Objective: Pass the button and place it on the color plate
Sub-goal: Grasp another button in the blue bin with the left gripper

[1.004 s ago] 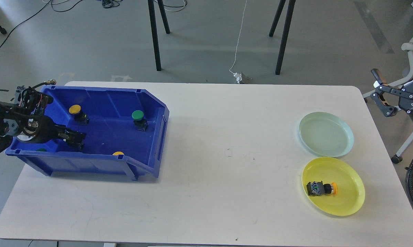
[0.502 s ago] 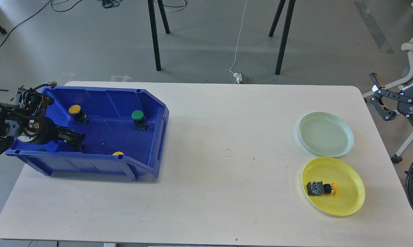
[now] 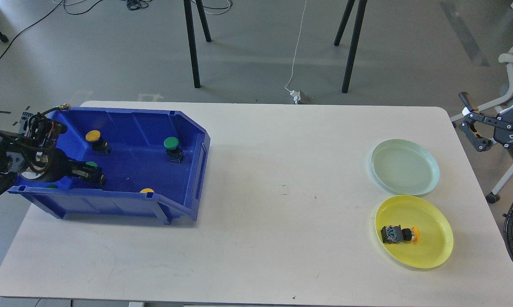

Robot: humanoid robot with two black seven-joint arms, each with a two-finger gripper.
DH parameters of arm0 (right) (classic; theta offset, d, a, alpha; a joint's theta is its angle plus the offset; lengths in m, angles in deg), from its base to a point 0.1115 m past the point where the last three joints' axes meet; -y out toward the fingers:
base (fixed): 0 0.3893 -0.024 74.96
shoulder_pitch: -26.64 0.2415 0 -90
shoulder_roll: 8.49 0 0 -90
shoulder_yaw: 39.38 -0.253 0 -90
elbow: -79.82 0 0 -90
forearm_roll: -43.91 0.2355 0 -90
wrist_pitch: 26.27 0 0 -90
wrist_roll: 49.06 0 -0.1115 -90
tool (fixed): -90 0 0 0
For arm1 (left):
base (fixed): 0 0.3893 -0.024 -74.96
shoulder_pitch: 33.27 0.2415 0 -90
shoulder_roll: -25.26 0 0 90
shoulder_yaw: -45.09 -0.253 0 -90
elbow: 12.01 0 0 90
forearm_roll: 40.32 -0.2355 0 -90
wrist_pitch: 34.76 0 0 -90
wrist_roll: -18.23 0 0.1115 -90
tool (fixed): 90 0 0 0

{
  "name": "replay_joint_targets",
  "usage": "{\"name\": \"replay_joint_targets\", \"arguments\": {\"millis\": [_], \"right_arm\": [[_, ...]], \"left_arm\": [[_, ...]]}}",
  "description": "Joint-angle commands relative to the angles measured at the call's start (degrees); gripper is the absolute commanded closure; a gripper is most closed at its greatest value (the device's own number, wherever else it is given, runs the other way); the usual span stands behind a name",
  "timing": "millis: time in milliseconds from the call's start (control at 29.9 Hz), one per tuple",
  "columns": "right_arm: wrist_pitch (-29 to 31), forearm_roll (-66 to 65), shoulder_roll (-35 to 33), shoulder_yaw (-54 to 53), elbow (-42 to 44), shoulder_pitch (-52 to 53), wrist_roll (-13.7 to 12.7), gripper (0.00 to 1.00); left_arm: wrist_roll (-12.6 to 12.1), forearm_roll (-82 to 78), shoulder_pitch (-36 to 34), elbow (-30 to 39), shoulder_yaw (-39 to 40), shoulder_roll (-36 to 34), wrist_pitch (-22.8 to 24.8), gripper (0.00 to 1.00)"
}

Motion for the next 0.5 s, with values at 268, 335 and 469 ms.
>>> {"name": "replay_joint_targets", "arguments": {"millis": [268, 335, 469], "right_arm": [[0.0, -0.1, 0.0, -0.2, 0.0, -0.6, 0.1, 0.05], [0.0, -0.4, 0.0, -0.2, 0.1, -0.6, 0.1, 0.05], [0.0, -1.6, -0.1, 0.6, 0.1, -0.5, 0.0, 0.05]], "left_arm": [[0.0, 0.6, -14.5, 28.3, 5.9, -18.3, -1.7, 0.97], [0.0, 0.7, -16.9, 40.0, 10.6, -26.1, -0.7, 0.97], [0.0, 9.2, -16.6, 56.0, 21.1, -33.1, 3.8, 0.97]]}}
